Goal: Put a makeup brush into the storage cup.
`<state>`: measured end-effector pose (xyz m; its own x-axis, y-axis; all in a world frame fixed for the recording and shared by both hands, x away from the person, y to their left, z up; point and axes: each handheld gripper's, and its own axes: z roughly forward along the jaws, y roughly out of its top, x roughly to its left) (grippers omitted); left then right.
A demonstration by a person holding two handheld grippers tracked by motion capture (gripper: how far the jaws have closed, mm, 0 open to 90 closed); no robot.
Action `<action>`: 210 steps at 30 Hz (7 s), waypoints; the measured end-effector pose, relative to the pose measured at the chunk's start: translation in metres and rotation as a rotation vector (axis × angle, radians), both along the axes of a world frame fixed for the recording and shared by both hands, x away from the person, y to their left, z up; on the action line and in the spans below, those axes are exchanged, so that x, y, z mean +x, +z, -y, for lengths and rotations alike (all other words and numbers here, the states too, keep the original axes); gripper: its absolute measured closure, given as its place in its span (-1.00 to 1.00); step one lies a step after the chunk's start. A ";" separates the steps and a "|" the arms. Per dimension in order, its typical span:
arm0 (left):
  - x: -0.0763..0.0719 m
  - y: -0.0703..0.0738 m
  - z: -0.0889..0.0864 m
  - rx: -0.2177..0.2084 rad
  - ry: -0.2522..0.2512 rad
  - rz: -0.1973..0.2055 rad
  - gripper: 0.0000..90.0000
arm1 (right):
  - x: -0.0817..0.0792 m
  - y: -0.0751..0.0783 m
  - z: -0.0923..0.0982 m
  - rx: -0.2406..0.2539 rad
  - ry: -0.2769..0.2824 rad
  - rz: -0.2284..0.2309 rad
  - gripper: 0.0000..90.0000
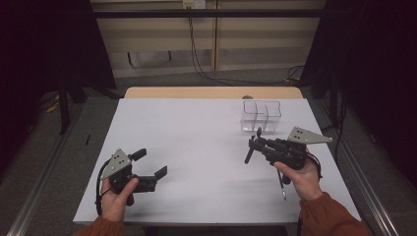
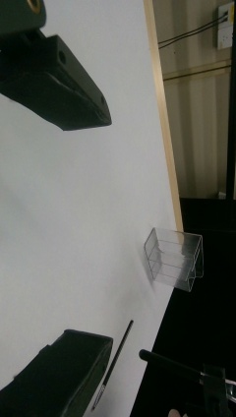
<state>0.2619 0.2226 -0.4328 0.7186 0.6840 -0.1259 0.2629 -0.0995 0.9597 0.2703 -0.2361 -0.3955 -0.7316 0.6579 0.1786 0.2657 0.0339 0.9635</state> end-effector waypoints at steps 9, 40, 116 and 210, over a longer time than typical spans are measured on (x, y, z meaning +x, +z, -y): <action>0.000 -0.005 -0.019 0.015 0.042 0.020 -0.92 | 0.003 -0.001 0.013 -0.006 -0.031 0.002 0.72; -0.002 -0.006 -0.022 0.030 0.048 0.026 -0.92 | 0.052 0.023 0.053 -0.021 -0.181 0.018 0.73; -0.003 -0.004 -0.022 0.058 0.037 0.032 -0.93 | 0.137 0.009 0.077 -0.146 -0.402 0.004 0.72; -0.004 -0.005 -0.017 0.090 0.012 0.040 -0.93 | 0.105 -0.030 0.094 -0.119 -0.450 -0.062 -0.99</action>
